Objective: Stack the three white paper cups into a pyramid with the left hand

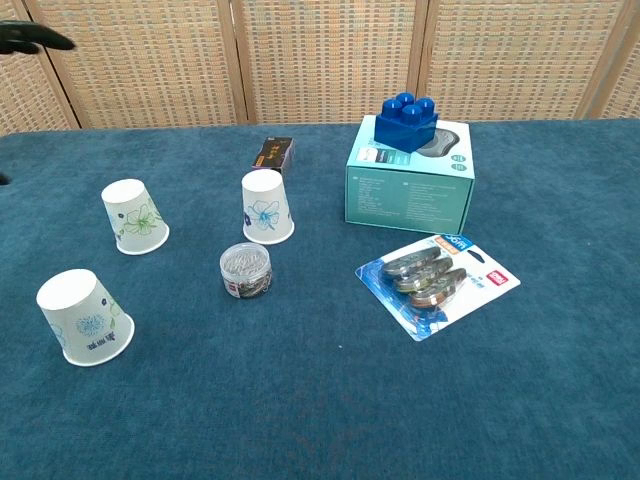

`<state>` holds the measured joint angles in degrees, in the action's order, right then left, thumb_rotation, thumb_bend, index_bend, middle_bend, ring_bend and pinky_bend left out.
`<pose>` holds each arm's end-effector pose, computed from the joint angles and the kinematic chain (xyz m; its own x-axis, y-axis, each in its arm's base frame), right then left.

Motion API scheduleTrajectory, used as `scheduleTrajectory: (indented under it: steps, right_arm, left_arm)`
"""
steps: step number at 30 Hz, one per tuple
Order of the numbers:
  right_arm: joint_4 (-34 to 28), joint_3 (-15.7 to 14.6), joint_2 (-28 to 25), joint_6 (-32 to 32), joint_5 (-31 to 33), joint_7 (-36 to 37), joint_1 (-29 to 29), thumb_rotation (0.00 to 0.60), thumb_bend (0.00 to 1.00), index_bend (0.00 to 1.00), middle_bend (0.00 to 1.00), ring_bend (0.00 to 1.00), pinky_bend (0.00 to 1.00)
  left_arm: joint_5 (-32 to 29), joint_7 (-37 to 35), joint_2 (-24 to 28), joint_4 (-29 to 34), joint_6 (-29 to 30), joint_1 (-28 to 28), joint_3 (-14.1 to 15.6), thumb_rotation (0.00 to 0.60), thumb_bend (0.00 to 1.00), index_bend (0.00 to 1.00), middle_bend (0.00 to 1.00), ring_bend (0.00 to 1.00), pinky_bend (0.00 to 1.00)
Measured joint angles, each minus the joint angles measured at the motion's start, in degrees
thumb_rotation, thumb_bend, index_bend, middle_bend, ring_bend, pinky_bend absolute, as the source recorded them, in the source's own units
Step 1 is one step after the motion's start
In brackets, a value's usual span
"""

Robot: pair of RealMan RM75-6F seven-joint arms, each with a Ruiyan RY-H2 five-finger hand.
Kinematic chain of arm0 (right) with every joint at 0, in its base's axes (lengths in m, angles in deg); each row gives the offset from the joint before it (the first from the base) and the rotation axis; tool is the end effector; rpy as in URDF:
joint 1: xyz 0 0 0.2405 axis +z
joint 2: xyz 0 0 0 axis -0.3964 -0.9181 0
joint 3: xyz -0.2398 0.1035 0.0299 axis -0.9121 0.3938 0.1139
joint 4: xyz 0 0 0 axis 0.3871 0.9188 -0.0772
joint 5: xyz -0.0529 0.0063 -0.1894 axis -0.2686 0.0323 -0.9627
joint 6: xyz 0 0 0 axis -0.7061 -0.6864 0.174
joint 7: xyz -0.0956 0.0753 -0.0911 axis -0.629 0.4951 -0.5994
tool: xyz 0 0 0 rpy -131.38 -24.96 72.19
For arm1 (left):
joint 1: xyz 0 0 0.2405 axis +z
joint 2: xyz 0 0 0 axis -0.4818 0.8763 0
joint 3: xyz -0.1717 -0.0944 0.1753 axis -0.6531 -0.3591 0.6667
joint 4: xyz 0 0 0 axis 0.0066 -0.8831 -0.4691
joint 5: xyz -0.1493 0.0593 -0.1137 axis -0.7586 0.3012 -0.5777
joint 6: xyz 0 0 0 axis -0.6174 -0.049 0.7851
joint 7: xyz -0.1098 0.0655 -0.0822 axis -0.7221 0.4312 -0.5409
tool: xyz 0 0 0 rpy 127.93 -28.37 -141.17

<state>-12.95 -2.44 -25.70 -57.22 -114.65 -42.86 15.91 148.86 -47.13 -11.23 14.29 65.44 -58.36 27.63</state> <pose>-0.3170 -0.1168 0.2276 0.4318 0.1102 0.8952 -0.9015 0.0857 0.4242 -0.1865 0.3098 0.1404 0.4590 0.1759 0.8709 0.8517 -0.3662 -0.3749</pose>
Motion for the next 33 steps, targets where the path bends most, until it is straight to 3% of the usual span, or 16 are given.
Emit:
scheduleTrajectory:
  steps: [6,15,21,33]
  right_arm:
    - [0.4,0.4,0.1,0.5,0.7,-0.5,0.4,0.600,0.00,0.00,0.00,0.00,0.00]
    - [0.8,1.4,0.2,3.5,4.2,-0.5,1.4,0.600,0.00,0.00,0.00,0.00,0.00]
    - [1.4,2.1,0.2,4.9,6.4,0.3,2.0,0.600,0.00,0.00,0.00,0.00,0.00]
    - [2.1,2.8,0.3,6.7,8.8,0.8,2.5,0.600,0.00,0.00,0.00,0.00,0.00]
  left_arm:
    - [-15.0,8.9,-10.9,-9.1,-11.0,-13.1,-3.9,0.600,0.16,0.13,0.12,0.16,0.17]
    - [-27.4,15.9,-23.7,-23.5,-16.9,-24.9,-4.6,0.600,0.16,0.24,0.19,0.22,0.28]
    - [-31.8,19.8,-30.0,-30.4,-16.5,-29.2,-3.5,0.600,0.16,0.27,0.22,0.25,0.31]
    - [-34.4,20.5,-38.2,-41.1,-16.7,-33.3,-2.7,0.600,0.17,0.37,0.32,0.34,0.38]
